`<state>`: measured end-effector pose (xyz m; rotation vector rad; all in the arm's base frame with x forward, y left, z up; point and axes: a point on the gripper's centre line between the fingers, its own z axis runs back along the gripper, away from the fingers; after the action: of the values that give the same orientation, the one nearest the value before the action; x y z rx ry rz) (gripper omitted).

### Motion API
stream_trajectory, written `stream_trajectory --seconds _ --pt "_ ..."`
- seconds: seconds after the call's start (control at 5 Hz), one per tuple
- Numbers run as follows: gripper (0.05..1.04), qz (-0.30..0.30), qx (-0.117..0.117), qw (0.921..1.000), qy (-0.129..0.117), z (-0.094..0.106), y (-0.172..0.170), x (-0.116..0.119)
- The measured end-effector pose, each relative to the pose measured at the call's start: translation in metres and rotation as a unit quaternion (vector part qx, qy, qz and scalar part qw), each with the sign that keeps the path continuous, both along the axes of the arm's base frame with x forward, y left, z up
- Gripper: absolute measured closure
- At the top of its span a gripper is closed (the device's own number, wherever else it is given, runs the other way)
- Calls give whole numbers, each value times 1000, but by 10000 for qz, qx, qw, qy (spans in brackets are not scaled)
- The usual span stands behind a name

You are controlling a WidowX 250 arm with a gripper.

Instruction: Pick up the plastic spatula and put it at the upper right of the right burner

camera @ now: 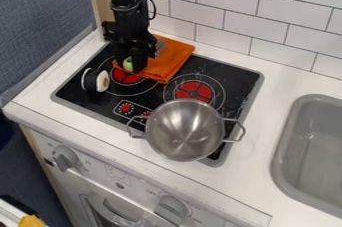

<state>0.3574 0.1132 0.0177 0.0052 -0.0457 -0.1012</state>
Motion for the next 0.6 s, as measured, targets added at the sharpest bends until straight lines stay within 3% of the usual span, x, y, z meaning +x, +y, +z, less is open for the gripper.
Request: stream_trajectory --seconds 0.4,0.6 --pt "658 63 4 9999 -103 9 -2 -5" --pt "658 83 21 9988 -476 40 -7 -7"
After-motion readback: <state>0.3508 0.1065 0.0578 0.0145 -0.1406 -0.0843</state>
